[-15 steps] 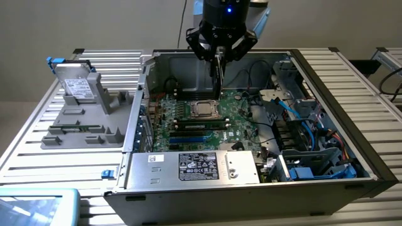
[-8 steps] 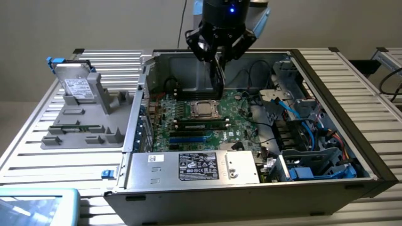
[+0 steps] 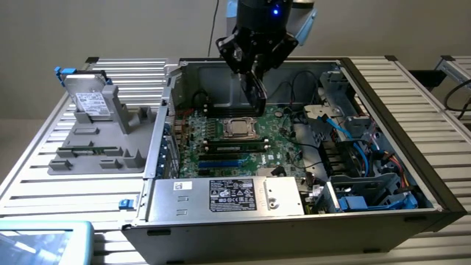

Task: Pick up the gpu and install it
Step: 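Insert the gpu into the slot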

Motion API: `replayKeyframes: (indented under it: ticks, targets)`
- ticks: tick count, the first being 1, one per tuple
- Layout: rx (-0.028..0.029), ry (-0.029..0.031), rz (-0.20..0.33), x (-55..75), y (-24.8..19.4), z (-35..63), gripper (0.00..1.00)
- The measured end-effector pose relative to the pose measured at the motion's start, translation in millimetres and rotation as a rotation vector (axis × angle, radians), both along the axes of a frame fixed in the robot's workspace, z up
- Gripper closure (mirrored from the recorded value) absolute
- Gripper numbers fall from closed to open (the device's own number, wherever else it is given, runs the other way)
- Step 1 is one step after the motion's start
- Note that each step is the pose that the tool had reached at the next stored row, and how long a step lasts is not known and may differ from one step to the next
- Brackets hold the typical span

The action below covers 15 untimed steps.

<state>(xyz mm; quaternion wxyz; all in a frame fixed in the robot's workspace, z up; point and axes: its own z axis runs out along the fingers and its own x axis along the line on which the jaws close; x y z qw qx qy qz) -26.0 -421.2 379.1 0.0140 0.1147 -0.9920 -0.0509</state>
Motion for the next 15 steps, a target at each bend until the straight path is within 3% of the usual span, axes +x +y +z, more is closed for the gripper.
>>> replayKeyframes:
  ticks: [10,15]
  targets:
    - [0.0000,-0.0002,0.181,0.0,0.0,0.0,0.72]
    - [-0.0002,-0.0034,0.272,0.0,0.0,0.0,0.72]
